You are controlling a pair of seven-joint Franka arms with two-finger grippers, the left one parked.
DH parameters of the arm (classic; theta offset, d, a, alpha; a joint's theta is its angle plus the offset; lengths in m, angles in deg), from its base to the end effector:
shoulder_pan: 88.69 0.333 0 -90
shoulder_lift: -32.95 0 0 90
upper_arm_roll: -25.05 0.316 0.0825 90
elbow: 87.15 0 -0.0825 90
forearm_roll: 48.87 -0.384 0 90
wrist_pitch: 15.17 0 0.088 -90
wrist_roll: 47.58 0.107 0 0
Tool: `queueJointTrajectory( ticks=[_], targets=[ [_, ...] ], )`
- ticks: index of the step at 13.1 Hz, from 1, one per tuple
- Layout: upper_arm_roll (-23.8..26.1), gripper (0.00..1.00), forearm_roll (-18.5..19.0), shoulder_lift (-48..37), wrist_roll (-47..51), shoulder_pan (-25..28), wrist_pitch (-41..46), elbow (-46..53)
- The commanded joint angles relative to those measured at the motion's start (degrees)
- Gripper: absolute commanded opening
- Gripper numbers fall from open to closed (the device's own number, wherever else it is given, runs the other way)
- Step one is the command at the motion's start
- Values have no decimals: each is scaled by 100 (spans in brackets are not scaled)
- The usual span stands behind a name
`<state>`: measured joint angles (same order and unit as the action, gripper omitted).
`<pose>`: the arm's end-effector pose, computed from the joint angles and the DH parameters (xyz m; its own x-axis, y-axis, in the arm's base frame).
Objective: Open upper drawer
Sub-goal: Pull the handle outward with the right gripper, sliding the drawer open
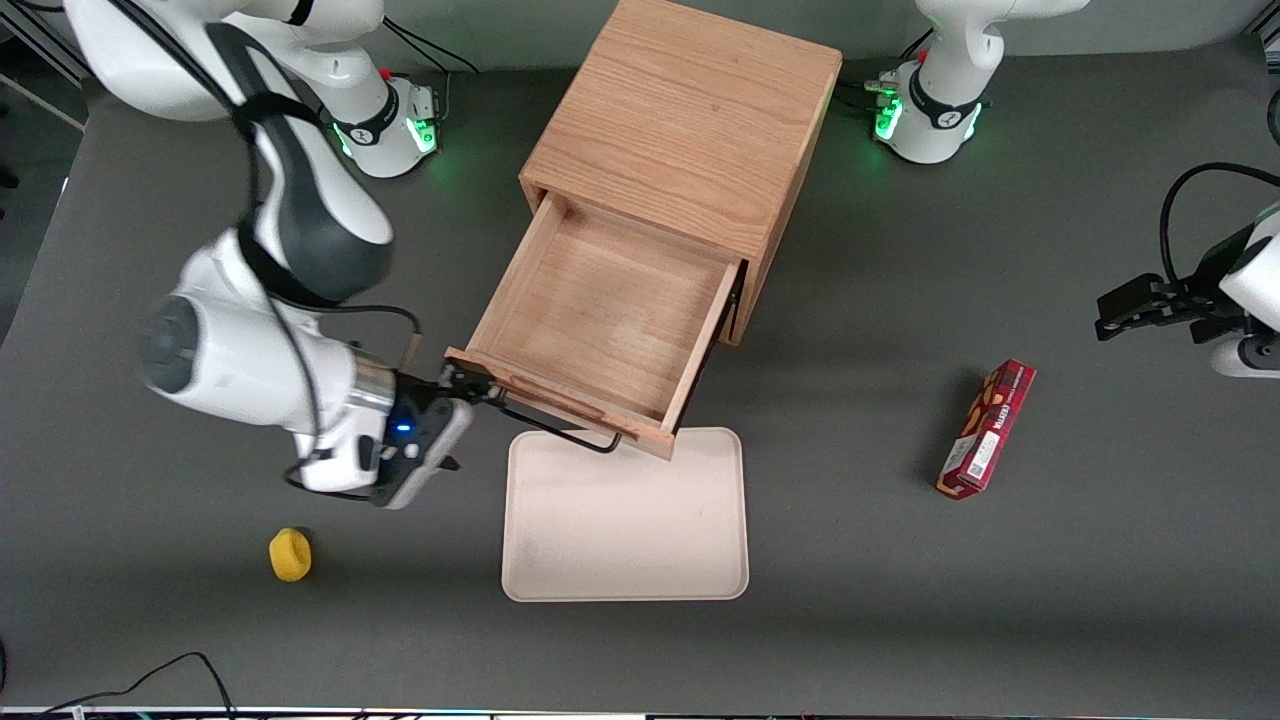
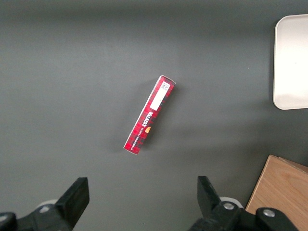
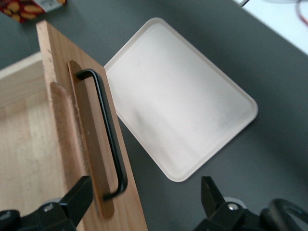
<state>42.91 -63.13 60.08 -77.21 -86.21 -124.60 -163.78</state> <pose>0.6707 0.2204 0.4847 0.7234 0.6363 0.2680 0.6904 -0.6682 -0.2773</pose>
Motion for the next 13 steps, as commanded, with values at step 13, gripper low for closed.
queueJointTrajectory(
  ticks=[13],
  targets=[
    [-880, 100, 1672, -2405, 2998, -1206, 1925, -1390]
  ],
)
